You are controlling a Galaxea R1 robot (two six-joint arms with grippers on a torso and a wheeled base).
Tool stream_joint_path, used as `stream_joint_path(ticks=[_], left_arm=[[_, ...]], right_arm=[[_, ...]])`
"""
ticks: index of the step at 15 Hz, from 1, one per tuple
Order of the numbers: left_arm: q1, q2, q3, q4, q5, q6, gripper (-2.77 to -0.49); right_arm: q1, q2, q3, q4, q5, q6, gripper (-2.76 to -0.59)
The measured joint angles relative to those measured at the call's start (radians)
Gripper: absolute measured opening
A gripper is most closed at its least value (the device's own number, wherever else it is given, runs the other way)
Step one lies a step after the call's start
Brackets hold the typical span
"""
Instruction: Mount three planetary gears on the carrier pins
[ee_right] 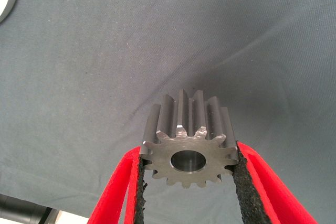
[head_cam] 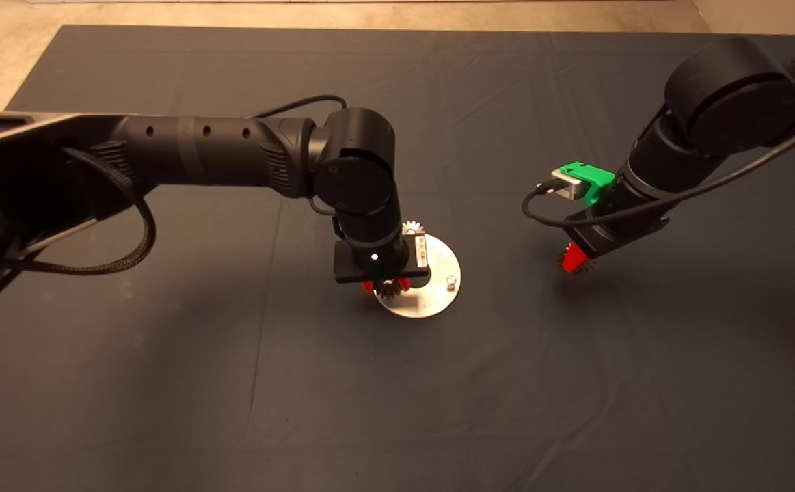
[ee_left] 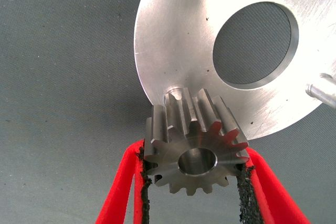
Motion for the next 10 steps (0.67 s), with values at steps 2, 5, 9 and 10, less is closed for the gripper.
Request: stream_joint_path(ticks=[2, 5, 9, 10], left_arm=[[0.0, 0.0, 0.0, 0.0, 0.0, 0.0, -2.44], [0.0, 0.0, 0.0, 0.0, 0.004, 0.0, -2.44], [0.0, 0.0, 0.0, 0.0, 0.007, 0.0, -2.44], [0.0, 0.0, 0.0, 0.0, 0.007, 0.0, -2.44]], right_arm=[[0.0, 0.0, 0.0, 0.0, 0.001, 0.0, -2.39], [0.0, 0.0, 0.0, 0.0, 0.0, 0.0, -2.39], [0.0, 0.0, 0.0, 0.0, 0.001, 0.0, -2.39], [0.0, 0.0, 0.0, 0.0, 0.0, 0.0, -2.39]])
